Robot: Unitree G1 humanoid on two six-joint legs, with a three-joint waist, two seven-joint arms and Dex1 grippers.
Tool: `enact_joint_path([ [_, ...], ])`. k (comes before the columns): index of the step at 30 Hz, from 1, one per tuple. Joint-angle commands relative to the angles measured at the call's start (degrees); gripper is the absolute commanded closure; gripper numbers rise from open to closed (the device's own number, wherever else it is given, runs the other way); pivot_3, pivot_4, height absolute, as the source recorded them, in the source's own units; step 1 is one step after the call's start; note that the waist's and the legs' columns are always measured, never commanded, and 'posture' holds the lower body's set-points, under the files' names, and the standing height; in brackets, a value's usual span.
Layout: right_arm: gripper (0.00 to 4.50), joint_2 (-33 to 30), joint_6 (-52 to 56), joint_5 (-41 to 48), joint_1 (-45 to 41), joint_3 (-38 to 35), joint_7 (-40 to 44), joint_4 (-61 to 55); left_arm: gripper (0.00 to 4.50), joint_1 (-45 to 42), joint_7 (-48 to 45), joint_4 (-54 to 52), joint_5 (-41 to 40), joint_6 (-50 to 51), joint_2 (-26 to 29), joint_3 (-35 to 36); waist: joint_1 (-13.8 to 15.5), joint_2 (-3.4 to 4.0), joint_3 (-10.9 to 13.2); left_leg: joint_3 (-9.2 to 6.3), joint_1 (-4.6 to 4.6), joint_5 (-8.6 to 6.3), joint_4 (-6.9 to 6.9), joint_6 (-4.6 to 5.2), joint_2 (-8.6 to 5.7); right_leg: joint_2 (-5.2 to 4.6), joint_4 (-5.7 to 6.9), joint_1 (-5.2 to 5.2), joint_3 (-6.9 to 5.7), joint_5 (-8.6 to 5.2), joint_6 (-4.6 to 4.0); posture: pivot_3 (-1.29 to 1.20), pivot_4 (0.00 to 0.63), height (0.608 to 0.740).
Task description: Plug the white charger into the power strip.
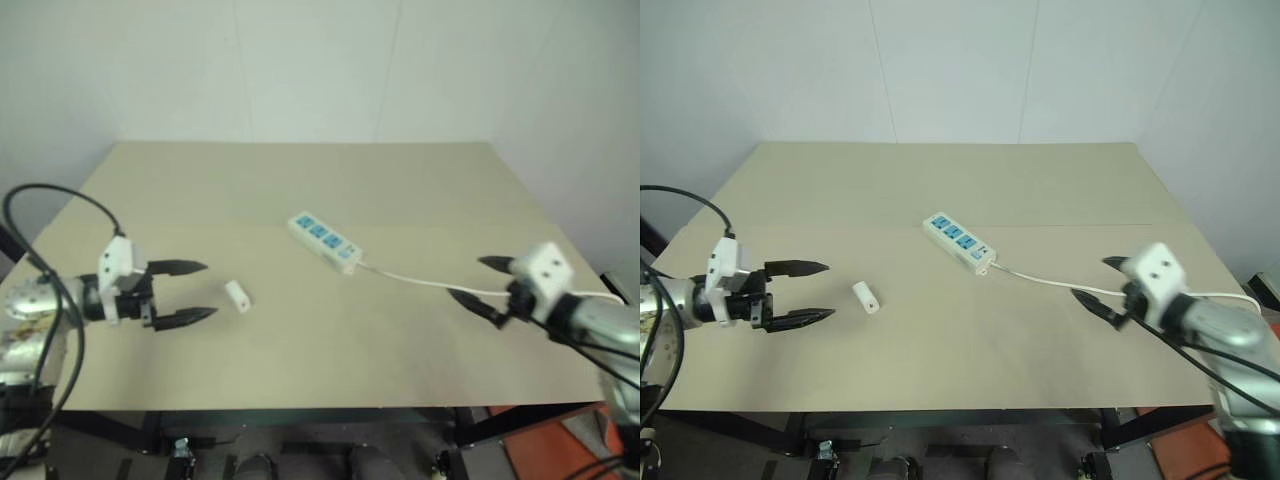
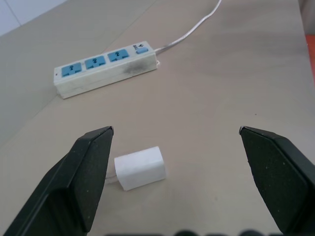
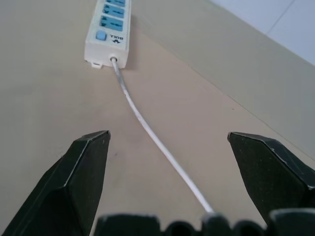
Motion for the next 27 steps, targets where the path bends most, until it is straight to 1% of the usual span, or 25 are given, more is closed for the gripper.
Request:
enact_joint_path([
  [1, 0.00, 4.40, -1.32, -3.66, -9.54, 7.05, -1.13, 10.14, 0.03, -2.66, 1.68, -1.79, 0.71, 0.97, -0.13, -0.89, -0.01, 0.00, 0.00, -0.01, -0.02, 0.00, -0.01, 0.00, 0.00, 0.00, 0.00, -0.01, -0.01, 0.00, 0.00, 0.00, 0.150, 0.740],
  [5, 0.00, 9.26, -5.99, -7.20, -18.83, 12.66, -0.39, 23.58, 0.03, -3.56, 2.66, -4.39, 2.47, 2.16, 1.51, -2.20, 0.22, 0.00, 0.02, -0.07, -0.20, 0.00, -0.03, 0.01, -0.05, 0.00, 0.00, -0.11, -0.01, 0.02, -0.04, 0.00, 0.150, 0.740],
  [7, 0.00, 11.84, -7.88, -8.30, -23.23, 14.42, -0.43, 30.43, 0.03, -3.26, 3.23, -6.31, 3.39, 3.18, 2.88, -2.33, 0.30, 0.00, 0.02, -0.08, -0.26, -0.08, -0.01, 0.02, -0.07, -0.01, -0.03, -0.12, -0.01, 0.18, -0.30, 0.00, 0.150, 0.740],
  [12, 0.00, 15.14, -11.58, -10.81, -30.07, 16.79, 1.24, 42.92, 0.03, -1.23, 4.52, -10.51, 3.91, 5.04, 5.28, -1.18, 0.49, 0.01, 0.03, -0.09, -0.28, -0.14, -0.02, 0.04, -0.07, -0.02, -0.07, -0.13, -0.02, 0.20, -0.34, 0.00, 0.150, 0.740],
  [15, 0.59, 15.68, -11.85, -11.44, -31.99, 18.31, 4.70, 46.52, 0.00, 0.47, 4.57, -11.72, 3.48, 5.64, 6.22, -0.15, 0.40, 0.01, 0.03, -0.09, -0.26, -0.14, -0.01, 0.04, -0.07, -0.02, -0.03, -0.11, -0.03, 0.20, -0.35, 0.00, 0.150, 0.740],
  [22, 3.14, 17.24, -13.96, -14.09, -33.94, 19.77, 5.16, 51.35, 0.00, 2.02, 5.05, -11.81, 4.17, 4.92, 6.32, -0.17, -0.24, 0.02, 0.03, -0.10, -0.14, -0.13, 0.04, 0.04, -0.05, -0.01, 0.01, -0.05, -0.04, 0.16, -0.28, 0.00, 0.150, 0.740],
  [23, 3.43, 17.35, -14.47, -14.34, -34.10, 19.82, 5.16, 51.70, 0.00, 1.94, 5.07, -11.76, 4.19, 4.88, 6.24, -0.30, -0.33, 0.02, 0.03, -0.11, -0.13, -0.13, 0.05, 0.04, -0.06, -0.01, 0.01, -0.03, -0.05, 0.15, -0.27, 0.00, 0.150, 0.740],
  [25, 4.22, 17.55, -14.93, -14.48, -34.18, 19.65, 5.10, 51.60, 0.00, 1.66, 4.86, -11.50, 4.30, 4.52, 6.12, -0.63, -0.65, 0.02, 0.03, -0.11, -0.13, -0.13, 0.06, 0.04, -0.06, -0.01, 0.02, -0.02, -0.05, 0.15, -0.26, 0.00, 0.150, 0.740],
  [26, 4.49, 17.47, -15.42, -14.50, -33.92, 19.55, 5.18, 50.97, 0.00, 1.41, 4.81, -11.34, 4.38, 4.40, 6.03, -0.82, -0.82, 0.02, 0.03, -0.12, -0.13, -0.13, 0.06, 0.04, -0.06, -0.01, 0.01, -0.01, -0.05, 0.15, -0.27, 0.00, 0.150, 0.740],
  [27, 4.49, 17.40, -15.59, -14.37, -33.62, 19.37, 5.35, 50.27, 0.00, 1.18, 4.78, -11.19, 4.46, 4.31, 5.96, -0.98, -0.98, 0.02, 0.03, -0.12, -0.14, -0.13, 0.06, 0.04, -0.06, -0.01, 0.01, -0.01, -0.05, 0.15, -0.27, 0.00, 0.150, 0.740],
])
